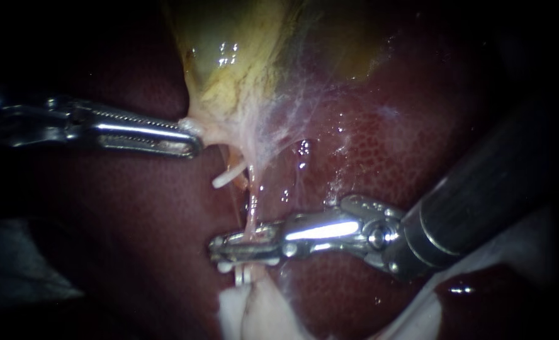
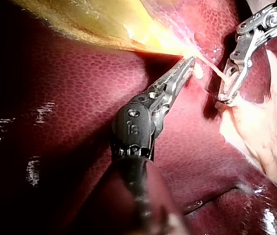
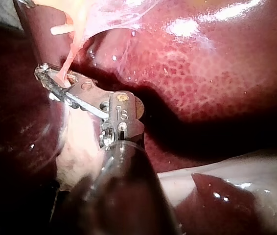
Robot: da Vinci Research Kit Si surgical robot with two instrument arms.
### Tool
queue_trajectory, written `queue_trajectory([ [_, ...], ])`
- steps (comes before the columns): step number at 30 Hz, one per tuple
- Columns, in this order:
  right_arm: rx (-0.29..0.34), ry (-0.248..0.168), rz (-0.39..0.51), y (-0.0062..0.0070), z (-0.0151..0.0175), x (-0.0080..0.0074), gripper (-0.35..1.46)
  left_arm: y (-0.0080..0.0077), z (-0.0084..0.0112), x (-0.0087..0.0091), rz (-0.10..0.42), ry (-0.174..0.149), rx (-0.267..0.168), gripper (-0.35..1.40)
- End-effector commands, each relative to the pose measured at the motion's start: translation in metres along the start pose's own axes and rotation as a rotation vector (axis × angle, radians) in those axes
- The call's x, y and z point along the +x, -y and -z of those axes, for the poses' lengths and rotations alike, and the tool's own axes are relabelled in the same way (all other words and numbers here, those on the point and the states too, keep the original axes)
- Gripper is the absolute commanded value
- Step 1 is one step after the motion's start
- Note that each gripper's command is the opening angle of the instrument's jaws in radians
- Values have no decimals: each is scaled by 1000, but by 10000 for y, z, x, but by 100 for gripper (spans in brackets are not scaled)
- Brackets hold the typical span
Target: Going back second clip right tube
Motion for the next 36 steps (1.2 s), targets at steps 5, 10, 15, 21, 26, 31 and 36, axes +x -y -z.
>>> queue_trajectory([
  [5, -41, 34, 97, -2, -5, 2, 42, 0, 1, -1, -1, 0, -1, -35],
  [10, -133, 37, 140, -3, 3, 8, 48, 0, 3, -1, 0, 0, -3, -35],
  [15, -211, 59, 196, -8, 19, 14, 49, 0, 5, -1, -1, 1, -3, -35],
  [21, -236, 75, 238, -1, 48, 21, 49, 0, 7, -2, -1, 1, -5, -35],
  [26, -239, 101, 329, 16, 76, 35, 49, 0, 8, -2, -1, 1, -5, -35],
  [31, -225, 112, 361, 36, 102, 41, 50, 1, 9, -3, -1, 1, -6, -35],
  [36, -219, 134, 447, 46, 115, 42, 50, 2, 9, -3, -2, 1, -6, -35],
])
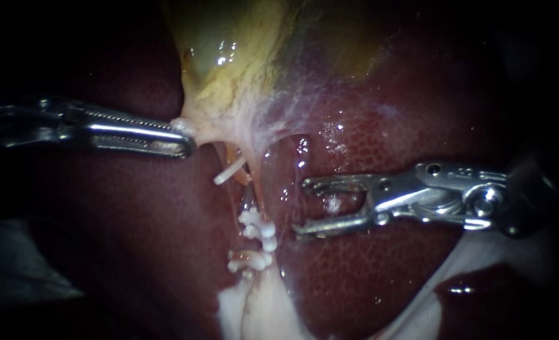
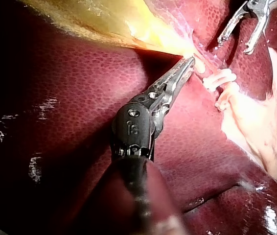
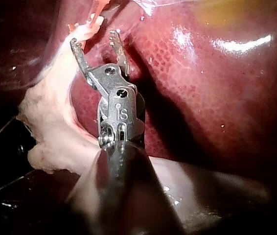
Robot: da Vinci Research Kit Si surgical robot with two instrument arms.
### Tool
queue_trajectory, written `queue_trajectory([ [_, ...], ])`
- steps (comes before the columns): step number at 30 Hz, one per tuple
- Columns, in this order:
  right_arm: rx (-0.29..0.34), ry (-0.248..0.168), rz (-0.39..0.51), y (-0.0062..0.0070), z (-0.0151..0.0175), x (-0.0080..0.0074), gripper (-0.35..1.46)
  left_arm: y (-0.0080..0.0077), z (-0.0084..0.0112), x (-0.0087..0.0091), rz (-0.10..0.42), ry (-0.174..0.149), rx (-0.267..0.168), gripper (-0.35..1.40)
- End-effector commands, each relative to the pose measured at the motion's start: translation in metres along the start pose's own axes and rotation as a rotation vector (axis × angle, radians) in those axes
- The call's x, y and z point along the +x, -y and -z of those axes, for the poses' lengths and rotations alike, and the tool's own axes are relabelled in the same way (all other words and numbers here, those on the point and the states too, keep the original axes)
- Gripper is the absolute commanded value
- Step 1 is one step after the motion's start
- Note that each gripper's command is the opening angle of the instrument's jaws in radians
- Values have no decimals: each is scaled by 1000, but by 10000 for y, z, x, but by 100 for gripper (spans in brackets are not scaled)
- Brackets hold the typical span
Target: Going back second clip right tube
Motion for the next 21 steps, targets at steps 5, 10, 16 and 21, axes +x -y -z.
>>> queue_trajectory([
  [5, -49, 122, 222, 11, 18, 7, 50, 2, 2, -1, -1, 1, -2, -35],
  [10, -73, 154, 322, 20, 43, 20, 50, 6, 2, -2, -1, 1, -3, -35],
  [16, -76, 161, 407, 22, 66, 35, 50, 11, 1, -4, -2, 1, -2, -35],
  [21, -70, 163, 448, 21, 75, 35, 50, 20, -7, -11, -6, 1, 1, -35],
])
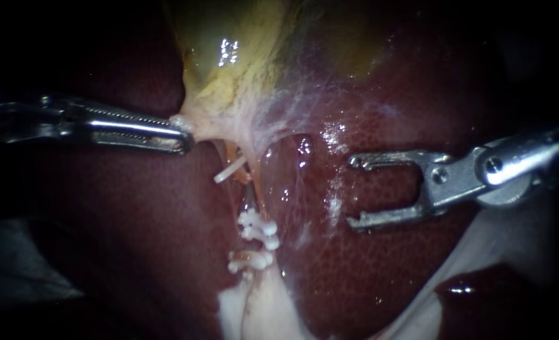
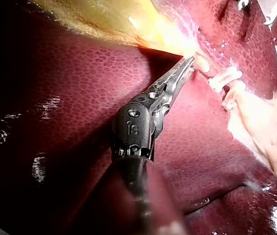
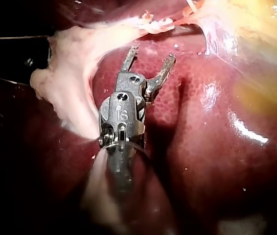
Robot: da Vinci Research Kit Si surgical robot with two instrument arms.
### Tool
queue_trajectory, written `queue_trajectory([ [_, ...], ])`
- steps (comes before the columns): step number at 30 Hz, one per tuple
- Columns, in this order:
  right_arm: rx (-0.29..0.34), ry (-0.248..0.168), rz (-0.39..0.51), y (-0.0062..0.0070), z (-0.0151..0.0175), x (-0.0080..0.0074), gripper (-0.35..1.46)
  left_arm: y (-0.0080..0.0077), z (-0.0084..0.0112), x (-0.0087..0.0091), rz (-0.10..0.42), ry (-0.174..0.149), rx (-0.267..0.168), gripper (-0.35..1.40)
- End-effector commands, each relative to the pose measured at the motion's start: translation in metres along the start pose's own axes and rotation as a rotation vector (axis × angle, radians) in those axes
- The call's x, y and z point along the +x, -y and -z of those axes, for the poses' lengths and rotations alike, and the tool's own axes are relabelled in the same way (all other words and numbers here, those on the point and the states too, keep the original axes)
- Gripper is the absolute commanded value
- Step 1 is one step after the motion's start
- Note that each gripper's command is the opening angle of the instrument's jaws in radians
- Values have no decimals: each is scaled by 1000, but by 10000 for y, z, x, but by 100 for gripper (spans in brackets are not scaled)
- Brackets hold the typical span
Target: Going back second clip right tube
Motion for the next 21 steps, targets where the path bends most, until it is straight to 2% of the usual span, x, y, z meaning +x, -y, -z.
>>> queue_trajectory([
  [1, 0, 0, 5, 0, 0, -1, 50, 2, -2, -2, -2, 0, 2, -35],
  [4, 2, 3, 12, 0, 2, -1, 50, 11, -11, -10, -12, 0, 6, -35],
  [10, 5, 2, 24, 0, 2, -2, 50, 27, -27, -21, -1, 2, 14, -35],
  [15, 5, 2, 24, 1, 2, -2, 50, 29, -34, -21, -1, 1, 15, -35],
  [21, 10, 0, 24, 1, 2, -2, 50, 26, -32, -19, -1, 1, 14, -35],
])
